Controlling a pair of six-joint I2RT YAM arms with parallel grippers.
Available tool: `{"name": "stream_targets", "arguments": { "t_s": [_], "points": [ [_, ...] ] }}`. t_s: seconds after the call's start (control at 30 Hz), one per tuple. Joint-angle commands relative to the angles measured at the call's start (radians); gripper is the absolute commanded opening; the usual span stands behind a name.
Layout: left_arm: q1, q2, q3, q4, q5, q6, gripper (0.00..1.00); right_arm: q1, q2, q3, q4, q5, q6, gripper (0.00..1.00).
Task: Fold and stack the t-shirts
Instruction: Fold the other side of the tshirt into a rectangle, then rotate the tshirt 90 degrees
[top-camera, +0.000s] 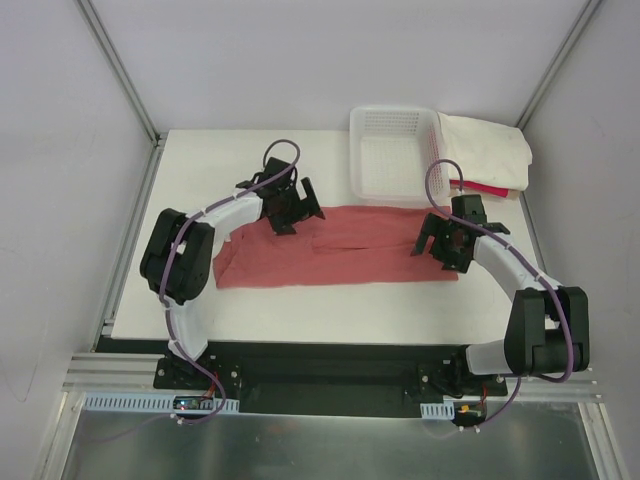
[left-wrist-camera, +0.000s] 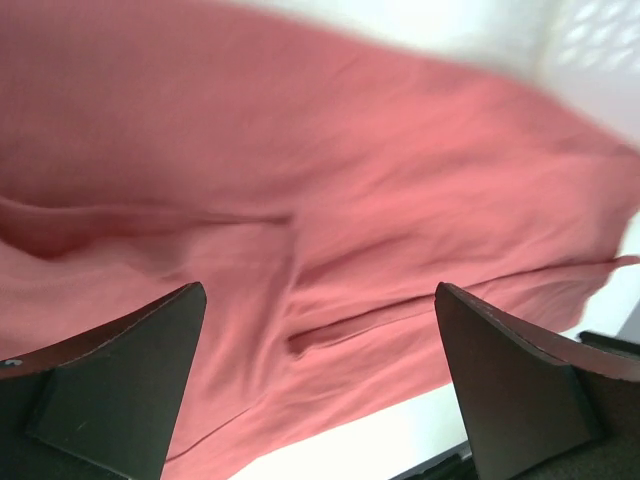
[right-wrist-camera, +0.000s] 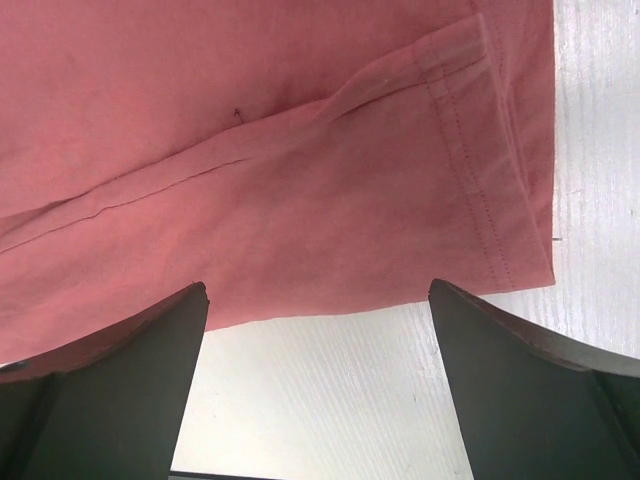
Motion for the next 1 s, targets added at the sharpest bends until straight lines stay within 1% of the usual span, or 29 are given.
{"name": "stream_targets", "arguments": {
  "t_s": [0.0,0.07,0.13,0.17,0.2,0.27,0.3,0.33,0.37,0.4,0.43,0.47,0.5,0.53,0.57,0.6,0.63,0.67,0.7,0.77,0.9,0.97],
  "points": [
    [-0.002,0.053,0.146,0.04,-0.018,0.02,0.99,0.001,-0.019,0.003,0.002,0.028,-0.018,0.97],
    [0.004,0.115,0.192,0.04,-0.04,0.031,0.99,0.002,-0.023,0.007,-0.001,0.035,-0.02,0.97],
    [0.015,0.159,0.255,0.029,0.006,0.039,0.99,0.001,-0.031,0.015,-0.01,0.039,-0.025,0.97],
    [0.021,0.161,0.268,0.029,0.058,0.043,0.99,0.002,-0.045,0.015,-0.012,0.048,-0.028,0.97],
    [0.018,0.152,0.269,0.028,0.054,0.06,0.99,0.002,-0.051,0.015,-0.01,0.056,-0.031,0.97],
    [0.014,0.071,0.237,0.029,0.026,0.074,0.99,0.001,-0.061,0.02,-0.003,0.068,-0.038,0.97],
    [0.009,0.034,0.185,0.029,-0.016,0.084,0.99,0.002,-0.06,0.023,0.019,0.065,-0.041,0.97],
    [0.009,-0.052,0.155,0.029,-0.03,0.086,0.99,0.002,-0.054,0.024,0.036,0.059,-0.048,0.97],
    [0.009,-0.096,0.122,0.029,-0.04,0.086,0.99,0.002,-0.04,0.024,0.06,0.023,-0.048,0.97],
    [0.007,-0.142,0.061,0.031,-0.046,0.086,0.99,0.001,-0.028,0.024,0.121,0.001,-0.048,0.97],
    [0.004,-0.228,0.032,0.031,-0.055,0.088,0.99,0.002,-0.013,0.018,0.161,-0.019,-0.048,0.97],
    [0.001,-0.268,0.004,0.031,-0.064,0.089,0.99,0.002,0.018,0.02,0.206,-0.042,-0.048,0.97],
    [-0.002,-0.308,-0.057,0.031,-0.067,0.088,0.99,0.002,0.038,0.026,0.268,-0.048,-0.052,0.97],
    [-0.008,-0.377,-0.091,0.031,-0.07,0.082,0.99,0.002,0.064,0.045,0.278,-0.053,-0.052,0.97],
    [-0.009,-0.405,-0.126,0.031,-0.07,0.072,0.99,0.001,0.113,0.085,0.281,-0.054,-0.055,0.97],
    [-0.012,-0.431,-0.204,0.031,-0.067,0.053,0.99,0.001,0.136,0.102,0.31,-0.059,-0.06,0.97],
    [-0.013,-0.469,-0.244,0.031,-0.067,0.04,0.99,0.001,0.156,0.118,0.318,-0.062,-0.06,0.97],
    [-0.013,-0.483,-0.284,0.032,-0.069,0.032,0.99,0.001,0.197,0.15,0.317,-0.082,-0.06,0.97],
    [-0.013,-0.494,-0.354,0.034,-0.075,0.013,0.99,0.002,0.213,0.159,0.32,-0.097,-0.063,0.97],
    [-0.013,-0.503,-0.436,0.048,-0.078,-0.013,0.99,0.011,0.251,0.161,0.33,-0.108,-0.061,0.97],
    [-0.013,-0.45,-0.496,0.077,-0.06,-0.038,0.99,0.022,0.302,0.141,0.281,-0.106,-0.02,0.97],
    [-0.006,-0.381,-0.495,0.084,-0.055,-0.046,0.99,0.03,0.304,0.118,0.271,-0.128,0.008,0.97]
  ]
}}
